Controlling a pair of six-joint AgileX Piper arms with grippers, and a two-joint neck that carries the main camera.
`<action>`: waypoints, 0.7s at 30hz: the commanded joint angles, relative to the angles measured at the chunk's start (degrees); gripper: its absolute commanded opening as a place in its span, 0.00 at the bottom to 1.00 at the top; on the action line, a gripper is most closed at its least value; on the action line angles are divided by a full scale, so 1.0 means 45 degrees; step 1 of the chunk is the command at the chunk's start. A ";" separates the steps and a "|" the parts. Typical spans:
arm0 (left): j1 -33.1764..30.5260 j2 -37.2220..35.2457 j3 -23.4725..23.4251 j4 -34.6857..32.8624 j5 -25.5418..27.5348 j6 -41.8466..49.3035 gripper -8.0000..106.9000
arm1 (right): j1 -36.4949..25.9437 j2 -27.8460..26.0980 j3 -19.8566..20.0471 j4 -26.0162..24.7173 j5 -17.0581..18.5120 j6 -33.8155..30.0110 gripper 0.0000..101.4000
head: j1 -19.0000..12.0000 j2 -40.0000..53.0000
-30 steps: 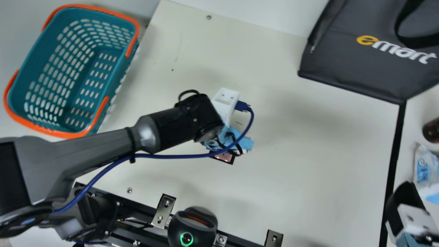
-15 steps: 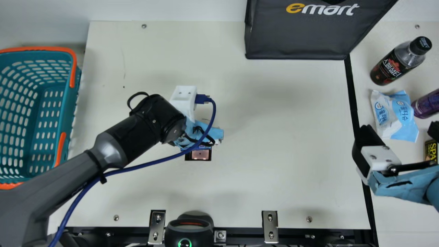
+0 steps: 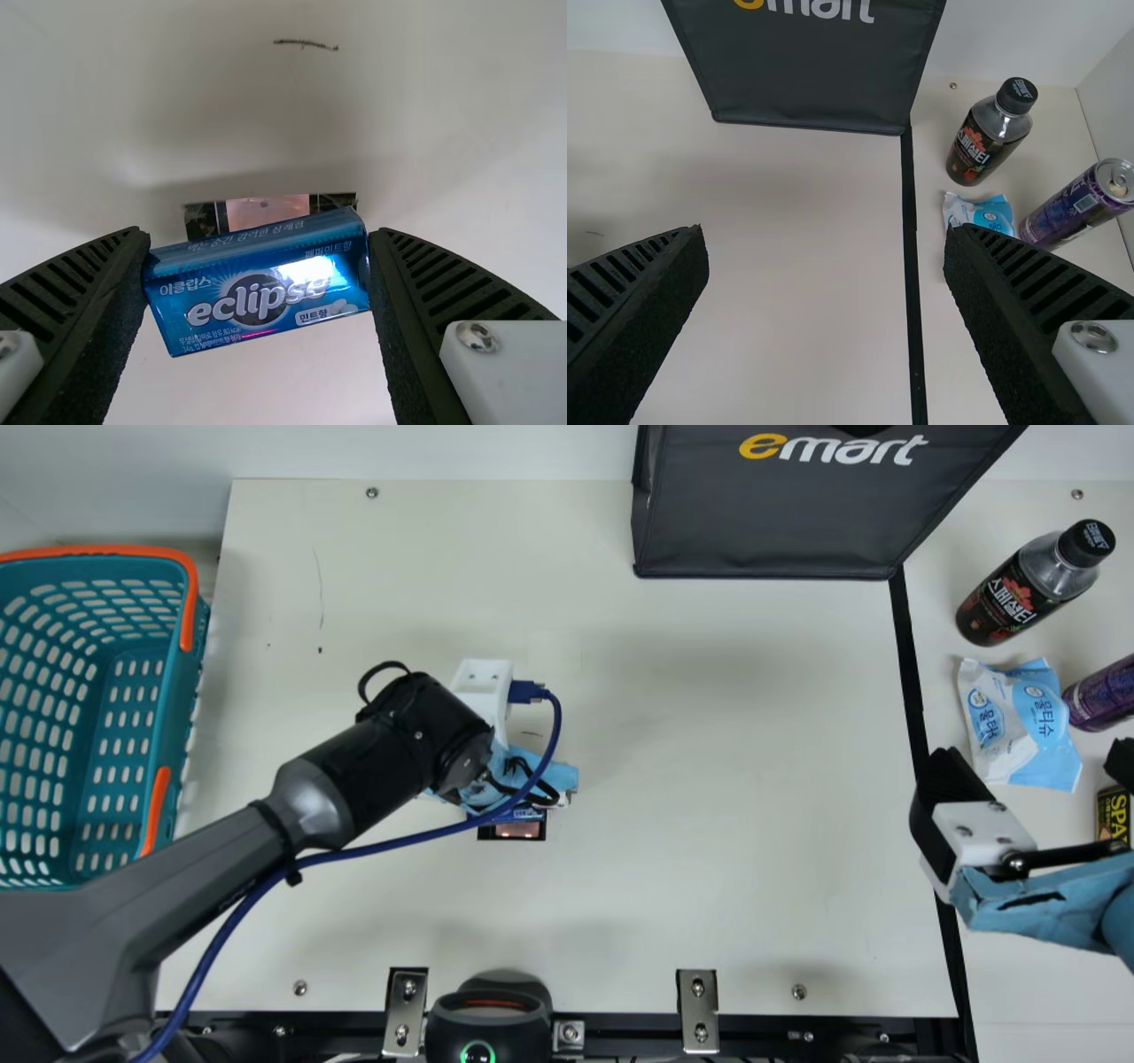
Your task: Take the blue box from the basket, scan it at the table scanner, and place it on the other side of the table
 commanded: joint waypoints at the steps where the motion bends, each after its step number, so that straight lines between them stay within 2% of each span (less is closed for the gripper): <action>1: 0.0048 0.0123 -0.0114 0.0044 -0.0067 -0.0131 0.00 | 0.0000 0.0000 0.0000 0.0000 0.0000 0.0000 0.94 | -0.0369 0.0000; 21: -0.0068 0.1409 -0.1781 0.0077 0.0008 -0.1380 0.00 | 0.0000 0.0000 0.0000 0.0000 0.0000 0.0000 0.94 | -0.0369 0.0000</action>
